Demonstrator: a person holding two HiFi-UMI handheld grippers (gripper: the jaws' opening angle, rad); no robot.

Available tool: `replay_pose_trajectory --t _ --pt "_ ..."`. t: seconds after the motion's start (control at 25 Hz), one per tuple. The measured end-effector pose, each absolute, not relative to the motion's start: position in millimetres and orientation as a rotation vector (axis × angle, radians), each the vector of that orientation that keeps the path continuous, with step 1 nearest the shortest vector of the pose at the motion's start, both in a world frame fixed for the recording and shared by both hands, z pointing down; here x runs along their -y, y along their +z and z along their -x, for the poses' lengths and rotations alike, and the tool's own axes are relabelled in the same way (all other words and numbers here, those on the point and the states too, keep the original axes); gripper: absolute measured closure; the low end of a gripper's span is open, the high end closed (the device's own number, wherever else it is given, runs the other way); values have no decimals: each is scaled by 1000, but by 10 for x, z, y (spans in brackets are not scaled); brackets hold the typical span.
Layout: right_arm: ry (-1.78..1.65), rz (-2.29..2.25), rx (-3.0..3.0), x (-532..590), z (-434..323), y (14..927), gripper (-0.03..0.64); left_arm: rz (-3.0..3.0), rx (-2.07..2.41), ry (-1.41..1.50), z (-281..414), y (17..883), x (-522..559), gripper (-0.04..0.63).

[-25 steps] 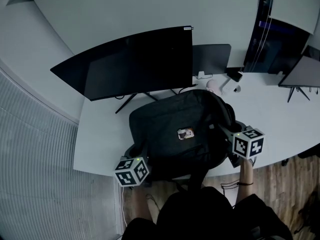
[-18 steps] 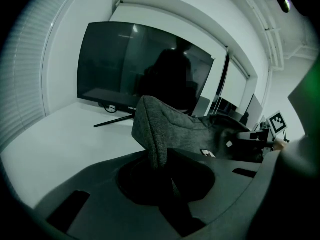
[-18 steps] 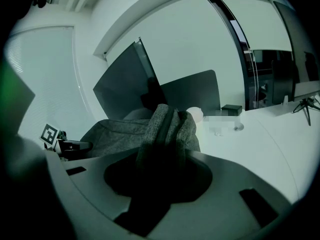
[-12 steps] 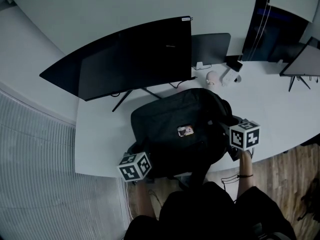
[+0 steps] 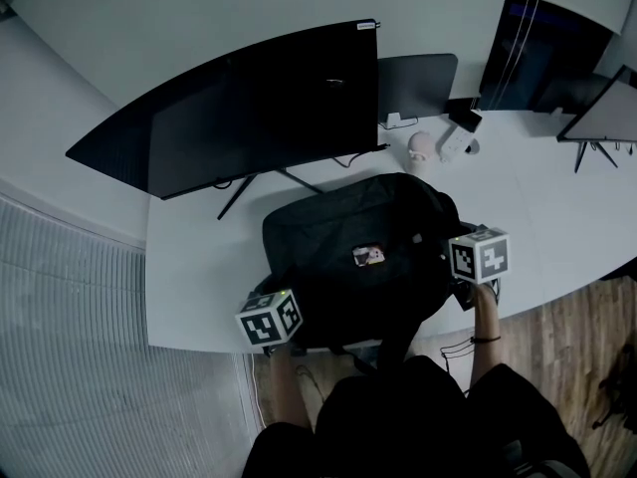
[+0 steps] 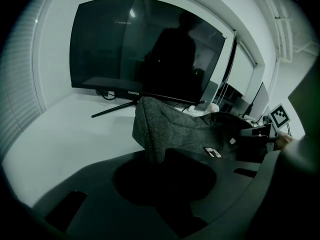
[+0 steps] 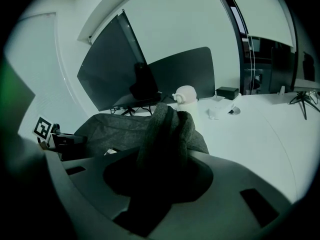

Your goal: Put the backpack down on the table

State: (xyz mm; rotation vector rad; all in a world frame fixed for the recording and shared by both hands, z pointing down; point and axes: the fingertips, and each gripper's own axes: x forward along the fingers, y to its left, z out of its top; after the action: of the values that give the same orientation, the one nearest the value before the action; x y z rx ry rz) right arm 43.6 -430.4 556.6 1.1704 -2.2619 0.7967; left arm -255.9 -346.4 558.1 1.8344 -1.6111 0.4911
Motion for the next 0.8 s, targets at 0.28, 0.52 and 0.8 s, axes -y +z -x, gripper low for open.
replay_pose_trajectory --t 0.28,0.52,0.8 --pt "795 -1193 2185 4345 -488 5694 488 -1784 1642 536 2640 5713 3505 479" --pt "797 -1245 2121 4365 -602 5802 440 -1740 1654 569 2694 5804 3538 435" --pt "726 -1317 2078 4377 -711 5852 382 -1714 1681 595 2733 5857 3549 375"
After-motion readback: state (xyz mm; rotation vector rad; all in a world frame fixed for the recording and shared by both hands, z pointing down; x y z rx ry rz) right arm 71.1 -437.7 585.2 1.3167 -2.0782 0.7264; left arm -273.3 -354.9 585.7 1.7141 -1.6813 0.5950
